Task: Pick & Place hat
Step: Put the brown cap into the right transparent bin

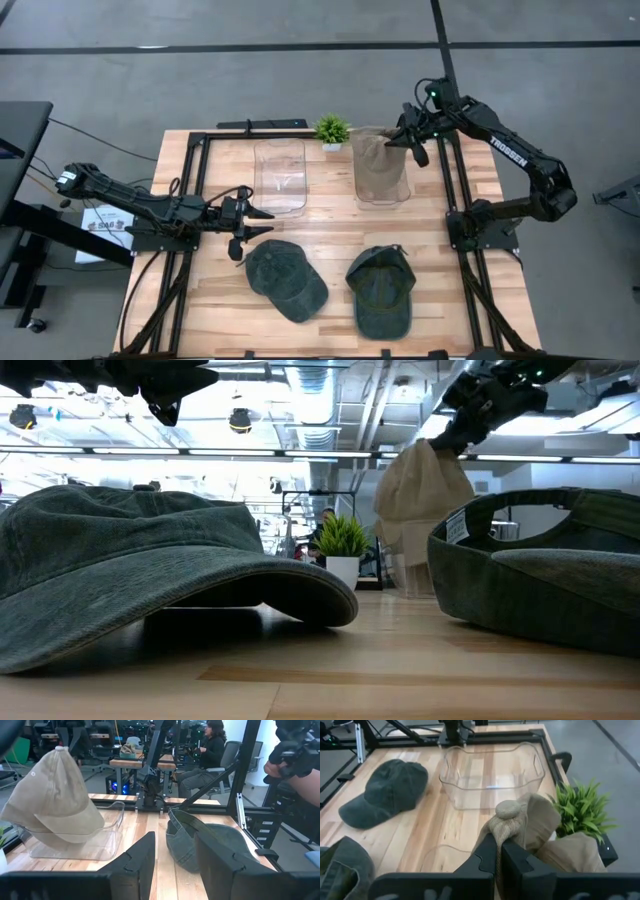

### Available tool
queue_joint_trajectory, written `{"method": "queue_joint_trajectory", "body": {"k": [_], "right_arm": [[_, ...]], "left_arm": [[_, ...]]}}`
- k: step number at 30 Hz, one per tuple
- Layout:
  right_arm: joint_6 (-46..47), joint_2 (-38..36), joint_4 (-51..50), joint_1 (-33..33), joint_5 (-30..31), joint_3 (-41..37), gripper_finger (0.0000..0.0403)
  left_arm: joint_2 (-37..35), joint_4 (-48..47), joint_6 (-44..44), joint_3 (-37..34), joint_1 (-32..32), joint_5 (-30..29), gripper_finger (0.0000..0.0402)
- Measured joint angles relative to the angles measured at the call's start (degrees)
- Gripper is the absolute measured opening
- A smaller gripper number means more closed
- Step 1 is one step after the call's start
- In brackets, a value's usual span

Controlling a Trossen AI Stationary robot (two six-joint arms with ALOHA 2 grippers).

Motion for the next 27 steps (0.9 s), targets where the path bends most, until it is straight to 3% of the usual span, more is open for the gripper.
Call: {"method": "queue_joint_trajectory", "body": {"k": [27], "right_arm": [[-2.1, 1.1, -8.2, 1.6, 10.5, 0.0, 0.0000]], "left_arm": [[0.0, 0.0, 0.0, 0.0, 0.0, 0.0, 0.0133]]}}
